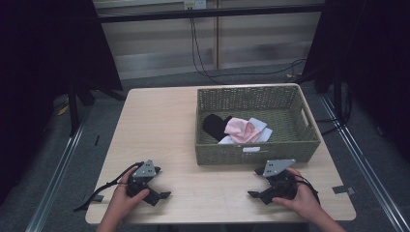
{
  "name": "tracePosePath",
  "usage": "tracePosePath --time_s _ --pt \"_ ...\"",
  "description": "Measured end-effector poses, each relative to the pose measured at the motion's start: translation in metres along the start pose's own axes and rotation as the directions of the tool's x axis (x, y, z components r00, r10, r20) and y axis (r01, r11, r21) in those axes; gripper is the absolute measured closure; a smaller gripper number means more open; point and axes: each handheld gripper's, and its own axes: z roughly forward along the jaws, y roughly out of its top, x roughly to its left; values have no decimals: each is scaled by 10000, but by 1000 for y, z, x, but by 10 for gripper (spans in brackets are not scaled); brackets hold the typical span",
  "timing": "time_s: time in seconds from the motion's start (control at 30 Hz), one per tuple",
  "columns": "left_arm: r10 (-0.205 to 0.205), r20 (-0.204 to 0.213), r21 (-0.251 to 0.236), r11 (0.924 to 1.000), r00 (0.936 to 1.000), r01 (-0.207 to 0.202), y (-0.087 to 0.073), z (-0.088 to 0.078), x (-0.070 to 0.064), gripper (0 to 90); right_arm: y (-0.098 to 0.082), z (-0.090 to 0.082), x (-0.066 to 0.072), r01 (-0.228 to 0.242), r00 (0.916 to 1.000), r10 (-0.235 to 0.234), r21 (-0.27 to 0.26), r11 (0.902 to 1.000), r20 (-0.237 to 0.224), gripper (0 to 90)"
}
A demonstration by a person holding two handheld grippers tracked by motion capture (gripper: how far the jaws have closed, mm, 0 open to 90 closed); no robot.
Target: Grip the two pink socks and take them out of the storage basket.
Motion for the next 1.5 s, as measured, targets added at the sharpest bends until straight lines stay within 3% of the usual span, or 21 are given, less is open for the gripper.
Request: tracePosePath --time_s 0.2,0.4,0.77,0.83,1.1,1.5 --pt "2 5 -16 10000 10000 -2 0 0 0 0 2 -1 0 16 10000 -16 163 9999 38 174" --pt "6 0 -19 10000 10000 -6 0 0 0 0 9 -5 0 20 10000 -16 656 9978 -52 183" --pt "5 0 -9 10000 10000 -5 0 0 0 0 43 -27 -8 159 9987 -83 1489 9887 -513 203" --pt "0 5 -9 10000 10000 0 0 0 0 0 49 -31 -10 128 9985 -25 1920 9813 -540 205" --pt "6 2 -8 10000 10000 -6 0 0 0 0 72 -43 -14 27 9964 213 2823 9593 -818 213" --pt "5 1 -5 10000 10000 -5 0 0 0 0 103 -61 -31 -74 9967 353 3502 9367 -733 213"
